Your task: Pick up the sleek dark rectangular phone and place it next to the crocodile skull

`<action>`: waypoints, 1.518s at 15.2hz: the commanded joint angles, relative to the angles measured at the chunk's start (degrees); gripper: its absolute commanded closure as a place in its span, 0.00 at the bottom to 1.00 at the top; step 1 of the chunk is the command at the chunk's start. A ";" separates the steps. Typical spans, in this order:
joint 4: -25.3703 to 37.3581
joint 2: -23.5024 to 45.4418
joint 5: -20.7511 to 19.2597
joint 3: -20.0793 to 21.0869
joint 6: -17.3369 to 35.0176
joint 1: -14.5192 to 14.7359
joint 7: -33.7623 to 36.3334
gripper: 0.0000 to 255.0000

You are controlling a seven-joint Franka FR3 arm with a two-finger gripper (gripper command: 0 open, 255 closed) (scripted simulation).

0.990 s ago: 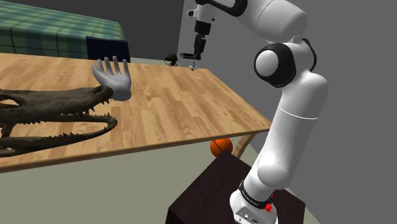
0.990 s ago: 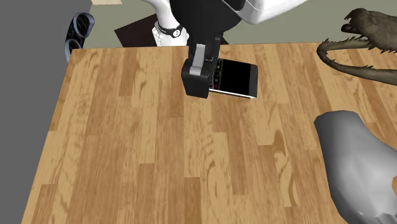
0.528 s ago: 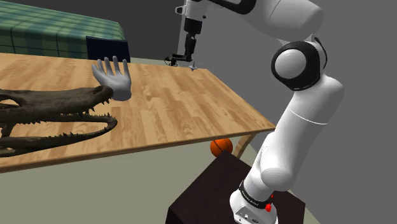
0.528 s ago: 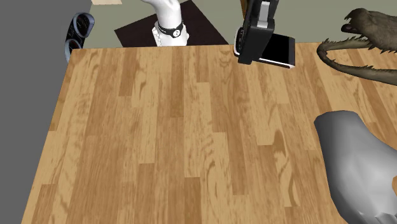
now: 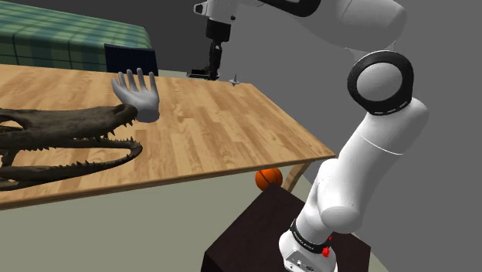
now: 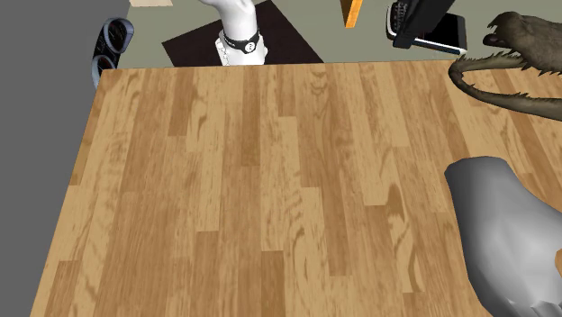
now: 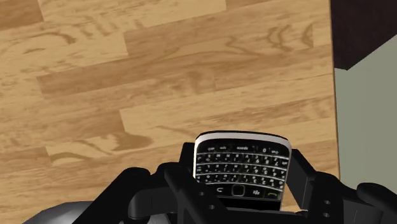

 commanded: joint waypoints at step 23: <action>-1.30 3.12 0.74 13.53 4.71 11.84 25.45 1.00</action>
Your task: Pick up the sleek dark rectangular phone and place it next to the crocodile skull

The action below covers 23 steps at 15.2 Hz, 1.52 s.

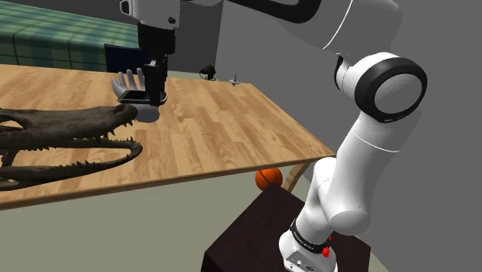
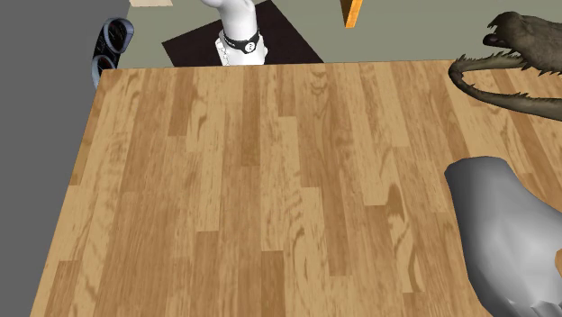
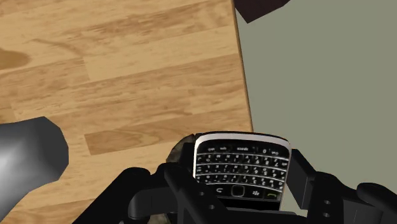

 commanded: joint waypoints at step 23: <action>-21.55 -2.43 0.04 0.01 19.16 0.08 -0.18 1.00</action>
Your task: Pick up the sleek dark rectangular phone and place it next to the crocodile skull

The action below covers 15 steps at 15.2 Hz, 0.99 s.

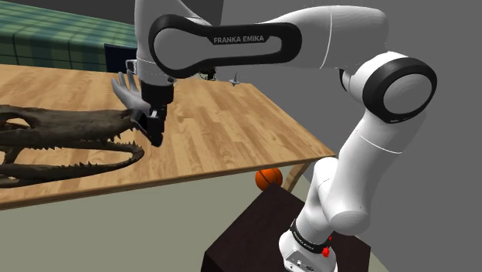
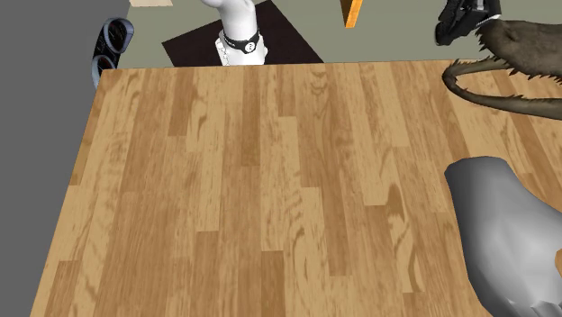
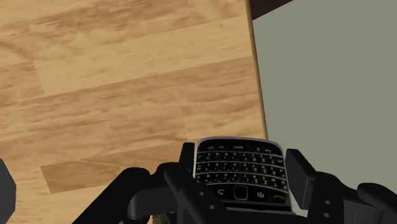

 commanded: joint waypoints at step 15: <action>-9.99 2.26 0.08 0.04 12.13 0.04 -0.14 1.00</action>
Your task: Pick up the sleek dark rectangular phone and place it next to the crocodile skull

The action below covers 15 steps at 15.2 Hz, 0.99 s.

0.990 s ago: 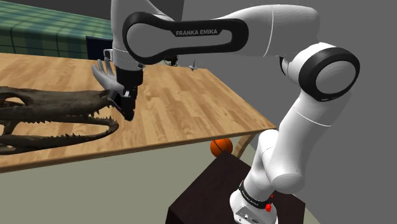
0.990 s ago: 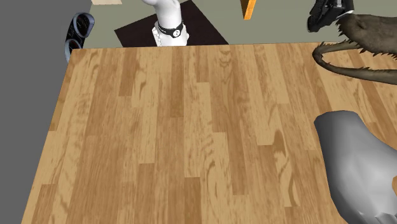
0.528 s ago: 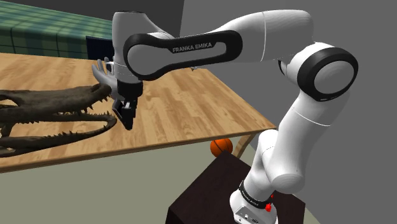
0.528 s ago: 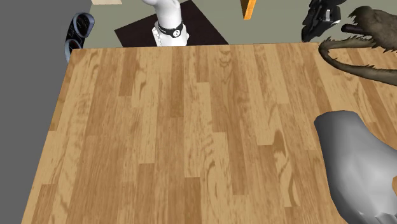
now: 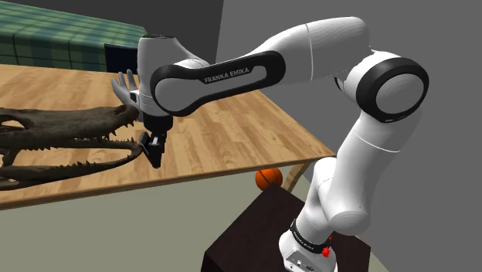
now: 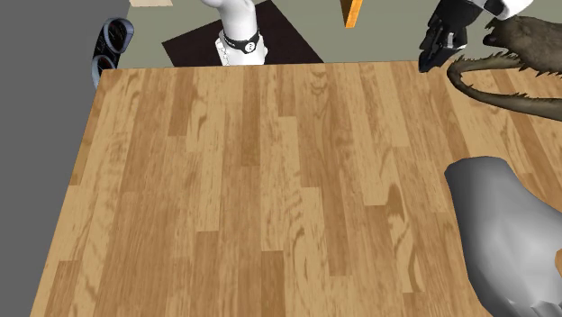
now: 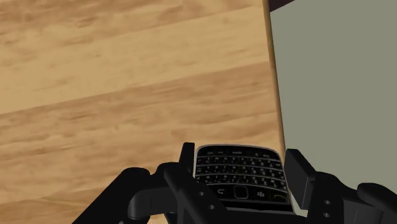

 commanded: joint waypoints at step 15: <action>-2.33 1.29 0.04 0.06 3.66 0.05 0.05 0.00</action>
